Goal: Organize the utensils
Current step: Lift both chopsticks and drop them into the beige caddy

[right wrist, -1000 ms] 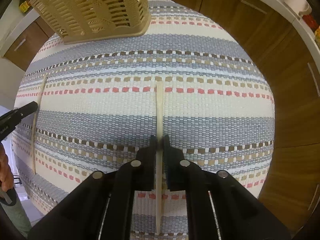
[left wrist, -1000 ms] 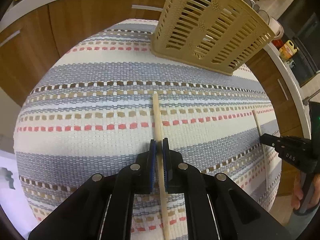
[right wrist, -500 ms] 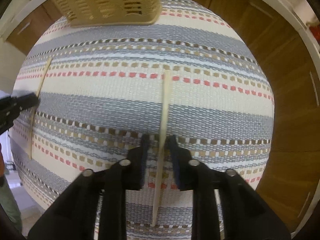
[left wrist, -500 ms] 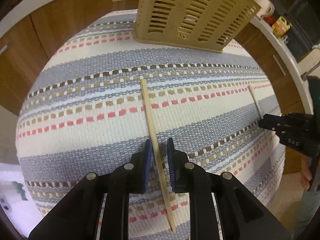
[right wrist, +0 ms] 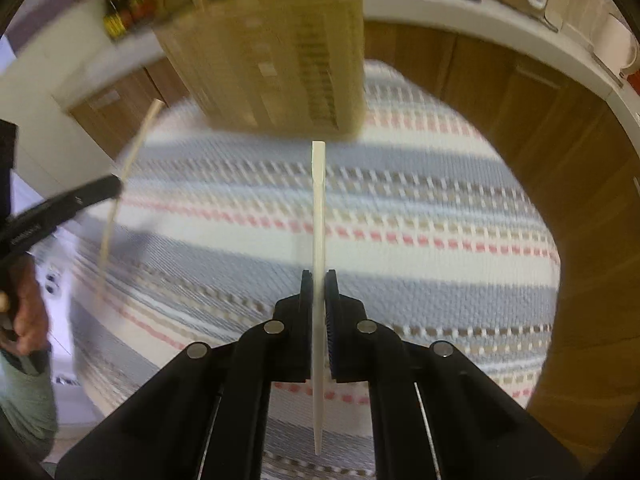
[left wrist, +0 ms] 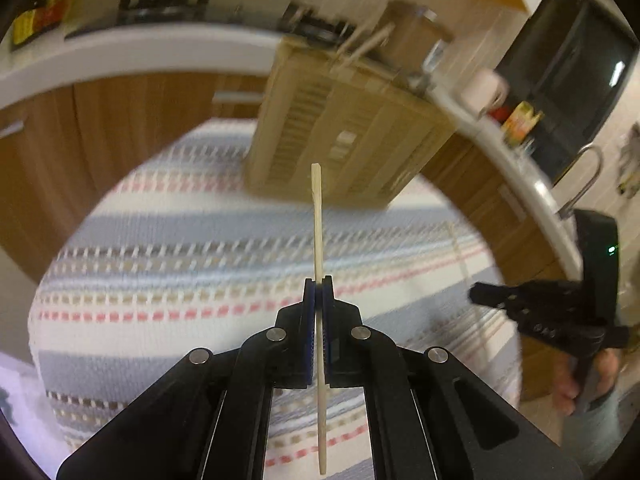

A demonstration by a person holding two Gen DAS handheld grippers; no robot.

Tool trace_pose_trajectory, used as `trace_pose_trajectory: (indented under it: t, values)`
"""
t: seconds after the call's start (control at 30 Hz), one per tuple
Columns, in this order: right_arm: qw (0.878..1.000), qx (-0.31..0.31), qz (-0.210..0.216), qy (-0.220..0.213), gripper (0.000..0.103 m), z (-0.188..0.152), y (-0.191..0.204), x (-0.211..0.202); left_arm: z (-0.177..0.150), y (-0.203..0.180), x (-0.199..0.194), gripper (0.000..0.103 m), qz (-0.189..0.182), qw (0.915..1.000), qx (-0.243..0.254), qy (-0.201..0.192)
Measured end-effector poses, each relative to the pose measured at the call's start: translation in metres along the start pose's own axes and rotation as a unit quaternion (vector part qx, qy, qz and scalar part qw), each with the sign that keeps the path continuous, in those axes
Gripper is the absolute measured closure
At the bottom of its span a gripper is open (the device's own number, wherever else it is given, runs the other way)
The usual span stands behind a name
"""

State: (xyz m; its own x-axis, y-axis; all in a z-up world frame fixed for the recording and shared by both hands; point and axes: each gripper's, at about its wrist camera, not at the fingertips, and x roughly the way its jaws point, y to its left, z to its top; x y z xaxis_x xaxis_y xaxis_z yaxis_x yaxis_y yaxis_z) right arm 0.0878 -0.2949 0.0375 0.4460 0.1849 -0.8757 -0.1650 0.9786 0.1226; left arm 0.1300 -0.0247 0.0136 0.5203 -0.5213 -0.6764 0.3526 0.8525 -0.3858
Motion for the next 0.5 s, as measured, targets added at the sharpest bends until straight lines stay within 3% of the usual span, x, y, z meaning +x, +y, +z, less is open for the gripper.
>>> trace_pose_trajectory:
  t: [0.2, 0.37, 0.5]
  values:
    - [0.993, -0.001, 0.05, -0.108, 0.099, 0.023, 0.015, -0.037, 0.022, -0.024, -0.039, 0.103, -0.045, 0.9922, 0.025, -0.114]
    - [0.977, -0.007, 0.063, -0.201, 0.099, 0.046, 0.021, -0.069, 0.055, -0.035, -0.071, 0.102, -0.071, 0.9729, 0.025, -0.219]
    - [0.968, -0.003, 0.054, -0.244, 0.099, 0.071, 0.018, -0.085, 0.08, -0.04, -0.08, 0.102, -0.069, 0.9554, 0.021, -0.286]
